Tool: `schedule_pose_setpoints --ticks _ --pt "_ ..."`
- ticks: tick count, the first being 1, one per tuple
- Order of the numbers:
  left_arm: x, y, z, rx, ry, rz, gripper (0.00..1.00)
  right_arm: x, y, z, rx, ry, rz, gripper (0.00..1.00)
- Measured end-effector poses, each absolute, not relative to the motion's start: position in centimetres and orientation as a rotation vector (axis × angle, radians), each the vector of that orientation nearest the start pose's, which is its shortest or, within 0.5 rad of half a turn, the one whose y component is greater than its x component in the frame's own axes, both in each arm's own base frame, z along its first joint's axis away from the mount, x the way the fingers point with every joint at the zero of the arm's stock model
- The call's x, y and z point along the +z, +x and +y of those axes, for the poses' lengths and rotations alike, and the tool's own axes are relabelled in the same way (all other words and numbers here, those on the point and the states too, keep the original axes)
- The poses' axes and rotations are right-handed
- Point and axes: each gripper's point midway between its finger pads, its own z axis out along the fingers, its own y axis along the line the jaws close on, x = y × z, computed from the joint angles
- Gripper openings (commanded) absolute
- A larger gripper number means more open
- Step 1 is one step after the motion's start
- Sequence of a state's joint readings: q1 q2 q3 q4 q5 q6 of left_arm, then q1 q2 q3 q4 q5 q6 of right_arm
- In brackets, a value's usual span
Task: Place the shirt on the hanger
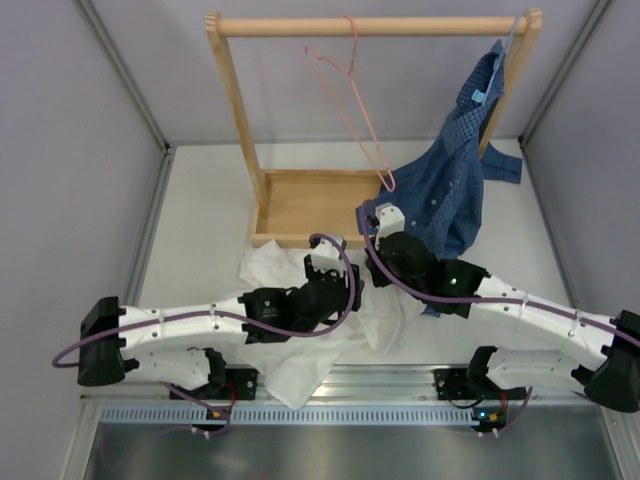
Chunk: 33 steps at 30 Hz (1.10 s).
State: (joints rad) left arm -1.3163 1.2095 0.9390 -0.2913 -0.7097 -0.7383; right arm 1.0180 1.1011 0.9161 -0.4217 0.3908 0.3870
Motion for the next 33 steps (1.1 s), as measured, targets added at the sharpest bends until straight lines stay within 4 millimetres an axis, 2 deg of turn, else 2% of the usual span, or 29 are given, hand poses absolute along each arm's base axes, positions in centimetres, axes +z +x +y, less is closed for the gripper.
schedule_pose_setpoints --ticks 4,8,11,12,14,15,16,18,19,20,22,24,26,29,31,33 --pt "18.6 18.1 -32.0 -0.535 0.252 1.991 0.65 19.5 21.4 25.6 0.424 -0.474 2.113 0.0" --pt "18.9 18.9 -33.3 -0.53 0.281 1.931 0.6 19.6 21.0 25.9 0.449 -0.494 2.122 0.0" --pt "18.8 19.6 -33.6 -0.492 0.288 1.9 0.44 19.6 20.8 26.1 0.466 -0.506 2.125 0.0" --pt "18.6 19.8 -33.6 -0.477 0.292 1.894 0.26 19.5 20.7 26.1 0.467 -0.51 2.128 0.0" --pt "18.4 20.2 -33.5 -0.446 0.292 1.886 0.14 19.4 20.7 26.1 0.469 -0.513 2.133 0.0" --pt "18.4 20.3 -33.4 -0.435 0.292 1.883 0.04 19.3 20.7 26.0 0.468 -0.512 2.139 0.01" --pt "18.4 20.4 -33.3 -0.427 0.284 1.88 0.0 19.2 20.7 26.0 0.467 -0.512 2.144 0.01" --pt "18.7 20.5 -33.0 -0.421 0.272 1.875 0.0 19.1 21.0 25.8 0.471 -0.5 2.156 0.19" --pt "18.9 20.5 -32.9 -0.424 0.266 1.873 0.0 19.0 21.1 25.7 0.473 -0.491 2.16 0.43" --pt "19.1 20.5 -32.7 -0.427 0.261 1.873 0.0 19.1 21.2 25.6 0.475 -0.483 2.163 0.53" --pt "19.4 20.3 -32.1 -0.425 0.254 1.879 0.0 19.2 21.2 25.2 0.467 -0.493 2.17 0.62" --pt "19.7 20.3 -31.5 -0.429 0.236 1.887 0.0 20.0 20.8 25.0 0.48 -0.508 2.162 0.64" --pt "19.6 20.3 -30.8 -0.422 0.223 1.907 0.0 22.2 20.4 24.7 0.506 -0.518 2.131 0.64" --pt "19.2 20.6 -29.8 -0.41 0.197 1.939 0.0 27.4 20.3 24.1 0.541 -0.504 2.047 0.66" --pt "19.3 20.6 -29.3 -0.424 0.175 1.953 0.0 32.3 20.7 23.6 0.557 -0.476 1.958 0.71" --pt "19.5 20.6 -28.9 -0.447 0.152 1.961 0.0 36.4 21.4 22.7 0.559 -0.435 1.881 0.71"
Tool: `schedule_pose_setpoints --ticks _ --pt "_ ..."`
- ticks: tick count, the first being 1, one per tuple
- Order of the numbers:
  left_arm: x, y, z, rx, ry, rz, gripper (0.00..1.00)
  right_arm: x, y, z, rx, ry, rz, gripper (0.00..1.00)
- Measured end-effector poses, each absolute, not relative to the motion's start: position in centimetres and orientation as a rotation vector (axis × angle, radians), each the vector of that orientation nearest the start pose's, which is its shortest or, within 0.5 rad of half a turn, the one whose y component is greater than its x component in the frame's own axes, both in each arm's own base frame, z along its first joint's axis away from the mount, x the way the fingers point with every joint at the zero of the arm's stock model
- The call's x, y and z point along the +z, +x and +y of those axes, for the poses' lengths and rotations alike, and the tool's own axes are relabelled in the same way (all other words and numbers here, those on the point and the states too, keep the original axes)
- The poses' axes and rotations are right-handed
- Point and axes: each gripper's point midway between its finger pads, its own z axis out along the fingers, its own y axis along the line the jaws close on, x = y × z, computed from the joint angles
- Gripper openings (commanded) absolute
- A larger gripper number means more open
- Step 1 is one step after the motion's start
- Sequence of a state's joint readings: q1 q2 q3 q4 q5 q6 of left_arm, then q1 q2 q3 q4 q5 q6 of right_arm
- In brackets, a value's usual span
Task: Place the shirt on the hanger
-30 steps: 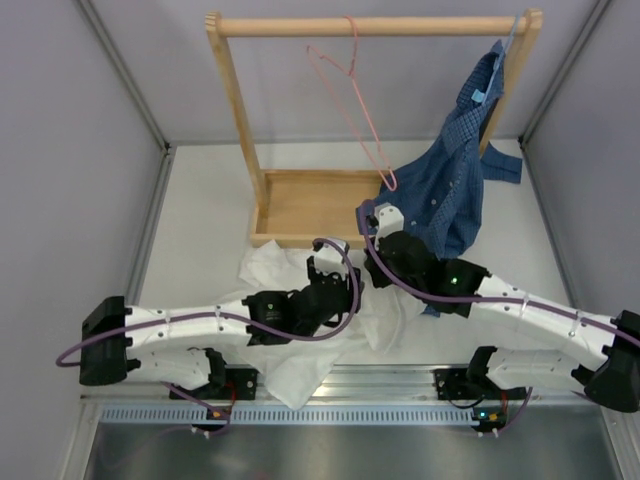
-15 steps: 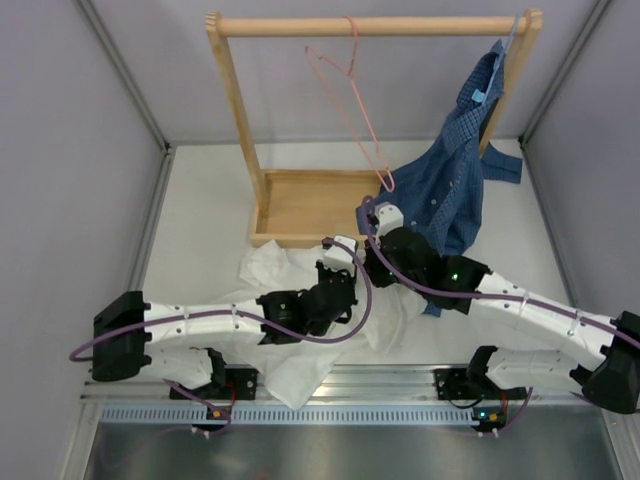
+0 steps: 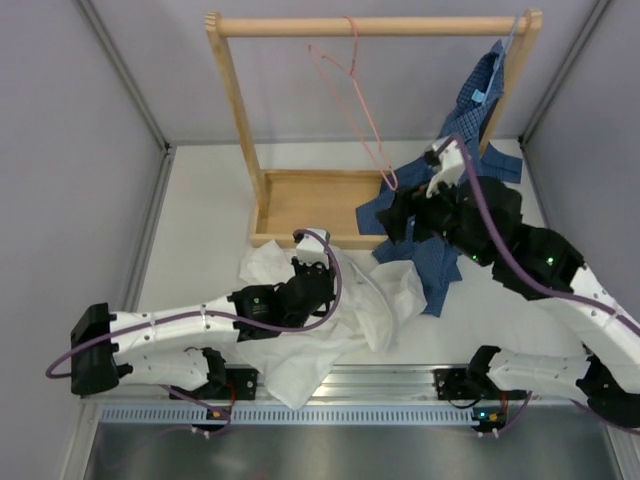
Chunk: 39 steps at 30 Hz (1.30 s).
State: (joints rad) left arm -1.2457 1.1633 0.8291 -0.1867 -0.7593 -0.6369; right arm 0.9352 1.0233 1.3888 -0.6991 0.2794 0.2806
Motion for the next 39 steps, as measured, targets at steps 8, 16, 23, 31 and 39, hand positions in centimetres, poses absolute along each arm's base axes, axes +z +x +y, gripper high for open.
schedule_pose_setpoints --ticks 8,16,23,31,39 --pt "18.2 19.9 -28.3 -0.483 0.141 2.01 0.0 45.5 27.0 20.3 0.423 -0.364 1.768 0.65" --pt "16.5 19.4 -28.9 -0.486 0.173 2.066 0.0 42.0 34.3 24.3 0.323 -0.515 1.894 0.51" --pt "16.2 19.0 -29.2 -0.505 0.194 2.084 0.0 38.4 37.1 25.5 0.261 -0.606 1.98 0.22" --pt "15.6 18.7 -29.0 -0.499 0.204 2.099 0.0 39.6 37.4 25.4 0.277 -0.583 1.955 0.0" --pt "15.5 18.7 -29.0 -0.509 0.175 2.106 0.0 40.5 37.0 25.3 0.307 -0.544 1.942 0.0"
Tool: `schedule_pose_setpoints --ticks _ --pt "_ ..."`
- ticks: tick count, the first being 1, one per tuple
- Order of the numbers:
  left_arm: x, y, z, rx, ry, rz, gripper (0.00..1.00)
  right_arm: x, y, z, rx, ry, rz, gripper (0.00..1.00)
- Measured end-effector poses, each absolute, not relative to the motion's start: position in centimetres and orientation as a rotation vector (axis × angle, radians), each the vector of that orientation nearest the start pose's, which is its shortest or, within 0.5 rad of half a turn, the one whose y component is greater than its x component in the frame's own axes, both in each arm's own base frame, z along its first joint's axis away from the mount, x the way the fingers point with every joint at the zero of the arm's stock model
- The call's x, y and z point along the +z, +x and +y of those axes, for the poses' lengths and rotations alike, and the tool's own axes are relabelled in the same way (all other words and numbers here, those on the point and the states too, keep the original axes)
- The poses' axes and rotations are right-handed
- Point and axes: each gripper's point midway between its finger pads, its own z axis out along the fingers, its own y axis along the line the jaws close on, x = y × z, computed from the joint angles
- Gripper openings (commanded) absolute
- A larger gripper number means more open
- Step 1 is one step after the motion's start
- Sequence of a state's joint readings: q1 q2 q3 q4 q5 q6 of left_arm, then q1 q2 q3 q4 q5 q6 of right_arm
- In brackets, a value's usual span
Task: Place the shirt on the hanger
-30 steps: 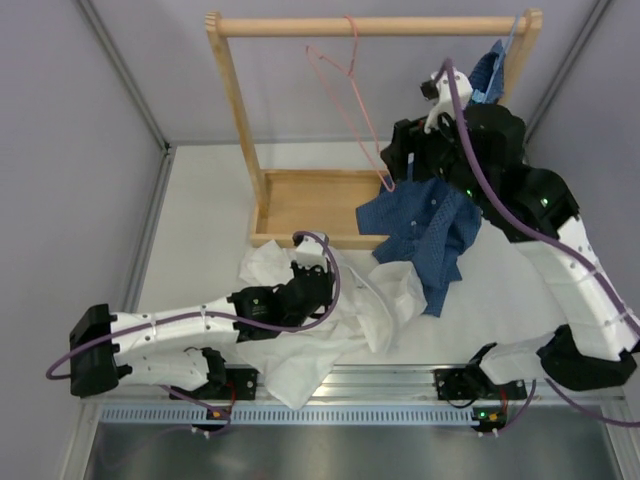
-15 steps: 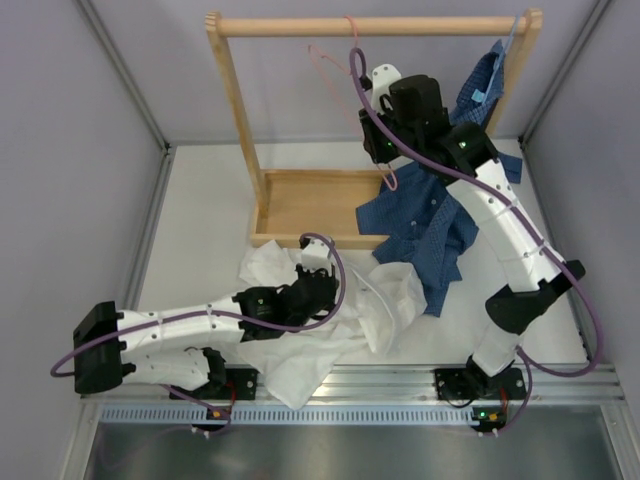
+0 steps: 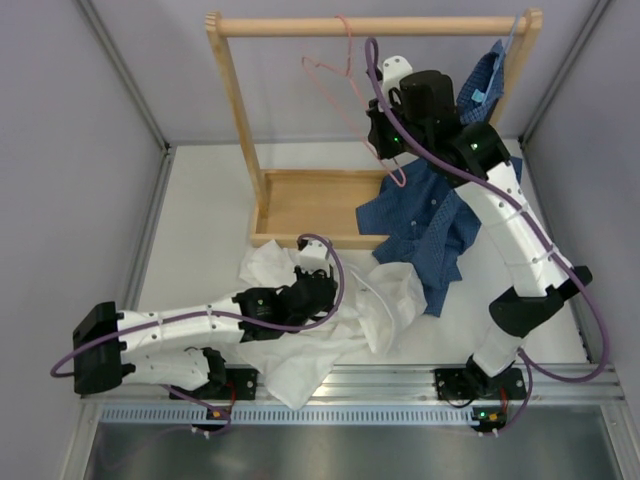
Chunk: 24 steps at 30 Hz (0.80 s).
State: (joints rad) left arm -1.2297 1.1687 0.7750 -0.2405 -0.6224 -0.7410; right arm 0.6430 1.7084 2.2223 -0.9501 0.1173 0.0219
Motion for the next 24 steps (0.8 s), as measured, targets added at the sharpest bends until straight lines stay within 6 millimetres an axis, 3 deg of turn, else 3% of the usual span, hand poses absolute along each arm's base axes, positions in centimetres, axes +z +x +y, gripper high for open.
schedule_pose_setpoints --ticks 11,17,20,24 --pt "15.0 19.3 -27.5 -0.472 0.087 2.137 0.0 45.6 35.2 24.6 0.4 -0.473 1.818 0.0" --pt "15.0 21.1 -25.7 -0.45 -0.019 2.152 0.0 47.4 34.1 24.4 0.445 -0.468 1.753 0.0" --pt "15.0 22.6 -24.5 -0.448 -0.083 2.173 0.0 46.8 32.7 23.8 0.472 -0.482 1.756 0.0" --pt "15.4 24.7 -22.8 -0.432 -0.145 2.195 0.0 42.8 27.5 21.9 0.543 -0.551 1.824 0.0"
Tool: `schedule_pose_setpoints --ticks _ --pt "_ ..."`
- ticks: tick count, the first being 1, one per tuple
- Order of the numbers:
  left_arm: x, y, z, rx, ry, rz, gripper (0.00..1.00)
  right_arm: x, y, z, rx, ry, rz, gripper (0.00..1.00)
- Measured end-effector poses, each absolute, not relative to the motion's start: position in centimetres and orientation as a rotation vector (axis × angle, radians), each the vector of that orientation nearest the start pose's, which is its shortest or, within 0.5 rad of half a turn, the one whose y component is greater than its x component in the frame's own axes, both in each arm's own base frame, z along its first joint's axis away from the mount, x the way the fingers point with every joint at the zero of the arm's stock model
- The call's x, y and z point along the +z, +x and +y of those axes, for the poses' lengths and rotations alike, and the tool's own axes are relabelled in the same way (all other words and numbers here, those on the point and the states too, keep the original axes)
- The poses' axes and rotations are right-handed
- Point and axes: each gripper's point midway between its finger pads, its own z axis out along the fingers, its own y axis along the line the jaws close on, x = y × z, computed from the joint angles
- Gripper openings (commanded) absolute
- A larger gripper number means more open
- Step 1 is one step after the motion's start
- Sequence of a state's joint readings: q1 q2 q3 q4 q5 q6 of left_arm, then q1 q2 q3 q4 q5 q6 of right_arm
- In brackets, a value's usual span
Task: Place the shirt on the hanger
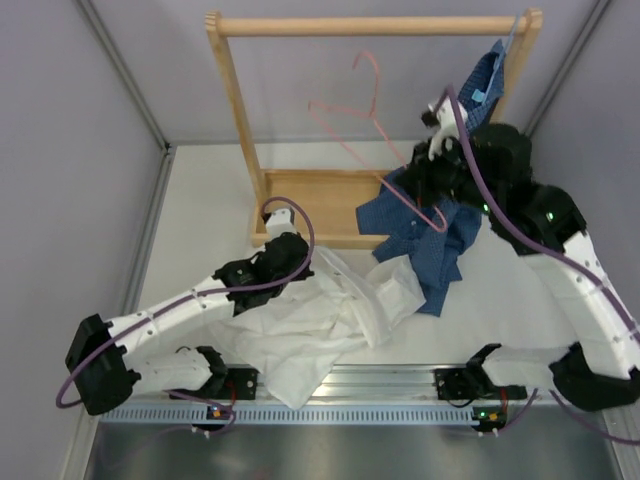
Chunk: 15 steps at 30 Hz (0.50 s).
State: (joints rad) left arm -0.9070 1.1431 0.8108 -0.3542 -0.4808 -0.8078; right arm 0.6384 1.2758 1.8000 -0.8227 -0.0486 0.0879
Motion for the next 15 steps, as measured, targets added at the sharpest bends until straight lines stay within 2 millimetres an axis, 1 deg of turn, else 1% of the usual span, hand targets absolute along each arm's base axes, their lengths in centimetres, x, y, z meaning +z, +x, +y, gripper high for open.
schedule_pose_setpoints --ticks 2,4,5,8,9,11,13,15 --pt "15.9 25.7 -22.6 -0.443 -0.154 2.205 0.0 39.1 23.7 20.5 0.605 -0.58 1.863 0.0" --pt "16.0 26.7 -22.5 -0.454 -0.159 2.226 0.0 35.0 19.4 18.9 0.68 -0.601 1.902 0.0" --pt "15.8 27.4 -22.5 -0.451 -0.16 2.241 0.0 32.5 17.5 18.2 0.715 -0.61 1.933 0.0" --pt "14.5 28.9 -22.4 -0.437 -0.158 2.301 0.0 27.8 12.8 17.1 0.835 -0.648 1.975 0.0" --pt "13.8 29.4 -22.4 -0.431 -0.156 2.325 0.0 26.7 11.7 16.9 0.863 -0.655 1.991 0.0" --pt "12.4 30.3 -22.5 -0.421 -0.148 2.376 0.0 25.3 10.6 16.6 0.893 -0.655 2.017 0.0" --pt "11.4 30.7 -22.8 -0.424 -0.143 2.415 0.0 24.7 9.9 16.2 0.902 -0.651 2.031 0.0" --pt "10.6 30.9 -23.0 -0.436 -0.134 2.449 0.0 24.6 9.4 15.7 0.9 -0.64 2.036 0.0"
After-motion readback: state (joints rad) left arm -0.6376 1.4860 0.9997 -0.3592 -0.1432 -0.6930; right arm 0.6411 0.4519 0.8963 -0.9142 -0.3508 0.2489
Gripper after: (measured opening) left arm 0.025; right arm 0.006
